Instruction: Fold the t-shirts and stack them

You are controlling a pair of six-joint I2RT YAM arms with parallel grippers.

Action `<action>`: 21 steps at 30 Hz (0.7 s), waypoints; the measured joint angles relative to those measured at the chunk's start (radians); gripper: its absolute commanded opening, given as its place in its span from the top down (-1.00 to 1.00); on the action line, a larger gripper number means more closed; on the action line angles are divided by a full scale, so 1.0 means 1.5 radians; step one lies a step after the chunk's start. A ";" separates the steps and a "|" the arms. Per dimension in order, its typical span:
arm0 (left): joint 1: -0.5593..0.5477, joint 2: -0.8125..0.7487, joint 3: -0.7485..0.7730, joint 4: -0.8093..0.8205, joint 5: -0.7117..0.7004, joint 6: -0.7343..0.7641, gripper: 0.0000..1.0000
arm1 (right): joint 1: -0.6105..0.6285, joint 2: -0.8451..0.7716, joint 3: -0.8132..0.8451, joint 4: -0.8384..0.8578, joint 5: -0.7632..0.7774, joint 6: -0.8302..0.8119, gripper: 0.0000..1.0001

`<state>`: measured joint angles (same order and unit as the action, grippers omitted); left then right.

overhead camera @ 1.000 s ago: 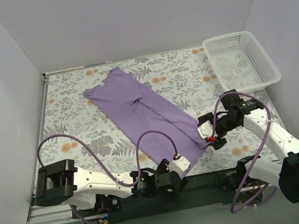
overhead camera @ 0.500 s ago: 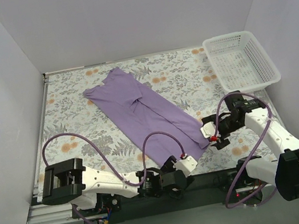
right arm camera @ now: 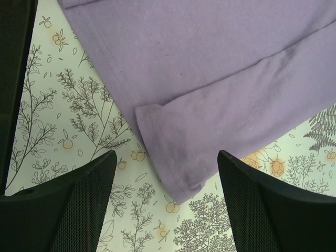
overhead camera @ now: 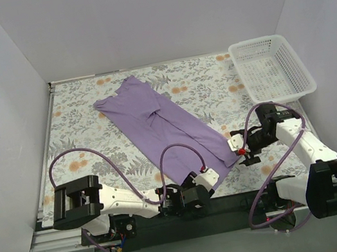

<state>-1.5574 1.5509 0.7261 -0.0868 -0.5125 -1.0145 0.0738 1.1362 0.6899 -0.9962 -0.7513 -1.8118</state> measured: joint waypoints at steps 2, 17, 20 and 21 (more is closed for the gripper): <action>0.004 0.004 -0.001 0.003 0.001 -0.002 -0.04 | -0.003 0.005 0.000 0.000 -0.002 0.000 -0.65; 0.006 -0.007 -0.019 0.014 0.081 -0.004 -0.18 | -0.014 0.024 0.002 -0.003 -0.005 0.000 -0.64; 0.006 -0.006 -0.019 0.014 0.082 -0.002 -0.16 | -0.015 0.027 0.001 -0.003 -0.005 0.000 -0.64; 0.006 -0.004 -0.019 0.014 0.080 -0.002 -0.15 | -0.015 0.028 0.001 -0.003 -0.005 0.000 -0.63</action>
<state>-1.5482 1.5452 0.6983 -0.0654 -0.3920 -1.0176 0.0517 1.1786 0.6918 -1.0012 -0.7593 -1.8122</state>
